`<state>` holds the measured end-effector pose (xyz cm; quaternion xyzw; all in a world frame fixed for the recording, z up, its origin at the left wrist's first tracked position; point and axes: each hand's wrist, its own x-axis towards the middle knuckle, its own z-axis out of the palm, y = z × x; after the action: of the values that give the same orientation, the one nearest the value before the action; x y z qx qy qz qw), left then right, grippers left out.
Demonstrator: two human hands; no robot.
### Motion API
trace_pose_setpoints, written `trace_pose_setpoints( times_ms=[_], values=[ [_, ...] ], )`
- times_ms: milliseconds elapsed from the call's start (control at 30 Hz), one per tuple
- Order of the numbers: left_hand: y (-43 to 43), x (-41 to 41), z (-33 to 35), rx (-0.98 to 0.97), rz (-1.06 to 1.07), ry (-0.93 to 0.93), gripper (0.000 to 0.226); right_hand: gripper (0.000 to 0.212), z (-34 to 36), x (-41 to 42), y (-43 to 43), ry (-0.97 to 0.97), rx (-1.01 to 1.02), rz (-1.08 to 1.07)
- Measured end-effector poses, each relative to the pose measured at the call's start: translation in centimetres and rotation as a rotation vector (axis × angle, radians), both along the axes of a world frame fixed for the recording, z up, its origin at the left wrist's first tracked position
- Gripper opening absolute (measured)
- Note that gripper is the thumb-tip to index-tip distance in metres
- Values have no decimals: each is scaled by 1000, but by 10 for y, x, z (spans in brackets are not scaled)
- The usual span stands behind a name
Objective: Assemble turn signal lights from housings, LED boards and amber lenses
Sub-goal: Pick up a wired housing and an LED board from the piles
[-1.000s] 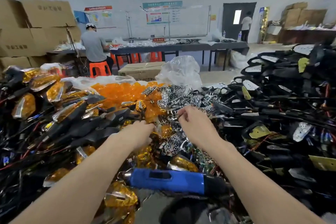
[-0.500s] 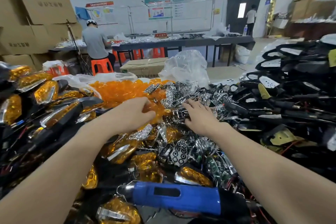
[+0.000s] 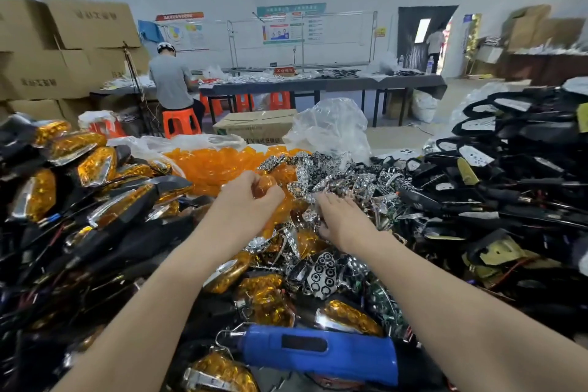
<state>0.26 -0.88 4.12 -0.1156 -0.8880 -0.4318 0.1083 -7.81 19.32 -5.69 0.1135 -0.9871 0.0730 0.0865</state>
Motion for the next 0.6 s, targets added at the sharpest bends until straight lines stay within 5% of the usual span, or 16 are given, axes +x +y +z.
trace_pose_setpoints(
  times_ms=[100,300,500,600],
  values=[
    [-5,7,-5,105,11,-51,15,62,3,1,-6,4,79,17],
    [-18,12,-16,157,54,-125,34,41,14,15,-10,80,234,43],
    [1,9,-43,-731,121,-226,53,39,15,43,5,116,131,78],
    [13,7,-48,-952,202,-144,63,42,24,61,13,96,-3,60]
  ],
)
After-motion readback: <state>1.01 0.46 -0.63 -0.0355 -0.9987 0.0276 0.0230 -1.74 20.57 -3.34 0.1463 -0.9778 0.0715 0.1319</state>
